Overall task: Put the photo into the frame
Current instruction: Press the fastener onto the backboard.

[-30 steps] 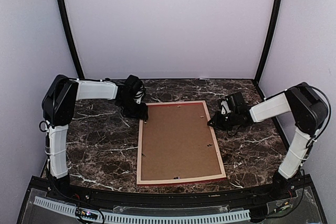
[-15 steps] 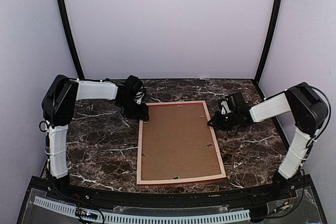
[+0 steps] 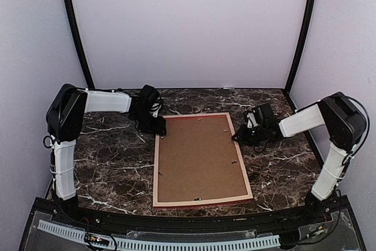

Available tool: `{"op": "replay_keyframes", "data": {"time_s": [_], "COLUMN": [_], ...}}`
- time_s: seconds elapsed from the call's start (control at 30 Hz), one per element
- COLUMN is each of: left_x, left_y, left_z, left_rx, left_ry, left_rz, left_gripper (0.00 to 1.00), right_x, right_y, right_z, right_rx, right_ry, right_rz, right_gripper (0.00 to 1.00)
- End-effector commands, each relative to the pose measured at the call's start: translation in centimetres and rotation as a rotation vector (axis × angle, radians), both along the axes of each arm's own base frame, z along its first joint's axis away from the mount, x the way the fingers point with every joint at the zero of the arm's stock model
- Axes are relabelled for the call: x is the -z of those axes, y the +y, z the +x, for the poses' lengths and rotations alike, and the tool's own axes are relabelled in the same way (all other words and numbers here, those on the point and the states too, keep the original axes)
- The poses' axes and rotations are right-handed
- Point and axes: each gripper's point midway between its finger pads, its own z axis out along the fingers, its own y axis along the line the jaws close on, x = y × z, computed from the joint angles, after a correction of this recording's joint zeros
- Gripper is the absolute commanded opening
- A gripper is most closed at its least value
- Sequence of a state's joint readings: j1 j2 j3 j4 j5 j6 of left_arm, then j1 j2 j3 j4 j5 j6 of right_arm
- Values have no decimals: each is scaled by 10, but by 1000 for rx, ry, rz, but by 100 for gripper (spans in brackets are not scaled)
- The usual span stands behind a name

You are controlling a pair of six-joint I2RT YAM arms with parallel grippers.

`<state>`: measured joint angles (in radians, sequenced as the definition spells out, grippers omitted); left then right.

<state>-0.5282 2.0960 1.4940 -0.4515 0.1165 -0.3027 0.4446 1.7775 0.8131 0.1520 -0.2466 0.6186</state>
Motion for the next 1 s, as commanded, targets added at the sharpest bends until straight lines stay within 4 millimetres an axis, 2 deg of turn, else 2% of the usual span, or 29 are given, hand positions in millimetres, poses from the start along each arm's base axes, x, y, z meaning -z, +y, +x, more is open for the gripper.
{"op": "replay_keyframes", "data": {"time_s": [0.0,0.53,0.77,0.97], "left_x": [6,9,12,14], "left_y": [8,16,16,14], "left_z": [-22,-41,-34,-23], "left_rx": [9,18,6,-18], "left_ry": [55,84,65,44], "left_rz": [42,46,40,33], "left_gripper": [54,45,43,48], "right_x": [52,51,54,55], "right_y": [-8,-6,-6,-8], "right_z": [-45,-43,-47,-51], "right_rx": [-22,-28,-28,-27], "right_ry": [223,222,227,231], "right_rz": [-57,-59,-57,-60], "right_gripper": [0,0,0,0]}}
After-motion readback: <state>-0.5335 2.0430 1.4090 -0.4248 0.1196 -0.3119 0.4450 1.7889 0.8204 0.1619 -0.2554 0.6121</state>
